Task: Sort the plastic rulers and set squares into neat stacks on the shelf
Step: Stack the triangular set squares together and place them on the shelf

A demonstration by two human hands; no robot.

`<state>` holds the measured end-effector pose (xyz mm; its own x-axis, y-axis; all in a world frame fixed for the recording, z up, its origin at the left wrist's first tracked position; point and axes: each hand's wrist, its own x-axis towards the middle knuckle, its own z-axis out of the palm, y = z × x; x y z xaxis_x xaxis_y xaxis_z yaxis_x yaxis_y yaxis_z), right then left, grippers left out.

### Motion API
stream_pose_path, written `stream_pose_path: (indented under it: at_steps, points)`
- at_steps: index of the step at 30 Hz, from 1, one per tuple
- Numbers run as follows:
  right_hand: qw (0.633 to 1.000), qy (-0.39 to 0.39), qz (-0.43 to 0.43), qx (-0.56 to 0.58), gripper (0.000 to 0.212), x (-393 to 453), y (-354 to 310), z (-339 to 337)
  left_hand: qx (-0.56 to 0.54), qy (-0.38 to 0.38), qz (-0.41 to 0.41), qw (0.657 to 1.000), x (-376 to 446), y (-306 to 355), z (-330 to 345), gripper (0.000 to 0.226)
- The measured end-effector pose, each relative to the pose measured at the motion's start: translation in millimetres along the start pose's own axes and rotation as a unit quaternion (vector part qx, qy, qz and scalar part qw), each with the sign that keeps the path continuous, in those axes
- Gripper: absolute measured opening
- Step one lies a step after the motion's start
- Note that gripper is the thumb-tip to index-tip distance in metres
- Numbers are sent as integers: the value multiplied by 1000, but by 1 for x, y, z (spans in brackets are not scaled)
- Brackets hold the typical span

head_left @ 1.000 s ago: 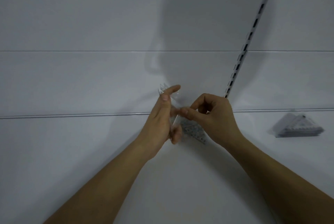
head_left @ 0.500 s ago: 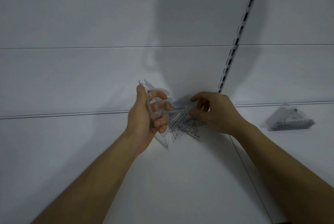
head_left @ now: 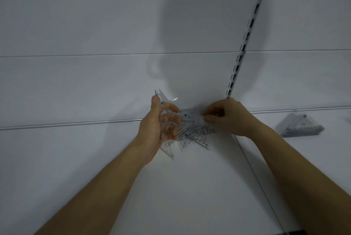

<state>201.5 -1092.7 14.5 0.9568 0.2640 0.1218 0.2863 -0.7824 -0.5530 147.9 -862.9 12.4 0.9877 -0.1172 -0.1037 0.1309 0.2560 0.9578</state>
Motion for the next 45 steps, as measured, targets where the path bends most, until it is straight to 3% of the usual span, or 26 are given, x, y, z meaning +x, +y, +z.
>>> stream_pose_path:
  at_steps: [4, 9, 11, 15, 18, 21, 26, 28, 32, 39, 45]
  points:
    - [990, 50, 21, 128, 11, -1, -2, -14, -2, 3, -1, 1000, 0, 1, 2, 67]
    - [926, 228, -22, 300, 13, -13, -31, -14, -66, 12, 12, 998, -3, 4, 6, 67]
    - [928, 253, -78, 262, 14, -20, -49, 0, -104, 13, 21, 994, -2, 5, 9, 58]
    - [938, 253, -231, 53, 18, -27, -63, 29, -157, 2, 39, 987, -5, 4, 15, 37]
    - [936, 223, -269, 37, 20, -26, -62, 42, -189, -8, 62, 980, -7, 5, 12, 47]
    - [932, 219, -287, 40, 17, -24, -60, 43, -157, -5, 86, 984, -6, 5, 9, 43]
    - [947, 231, -215, 62, 16, -21, -54, 31, -146, 32, 126, 981, -3, 12, 1, 49]
    - [967, 183, -174, 12, 15, -16, -44, 30, -169, 40, 117, 978, -3, 17, -4, 46]
    - [987, 51, -110, -103, 37, -11, -26, 36, -180, 40, 91, 979, -4, 19, -8, 40]
    - [997, 32, -67, -22, 14, -6, -22, 25, -138, 34, 87, 986, -4, 16, -4, 47]
    - [995, 73, -28, 56, 6, -5, -15, 17, -134, 23, 81, 987, -2, 12, -2, 49]
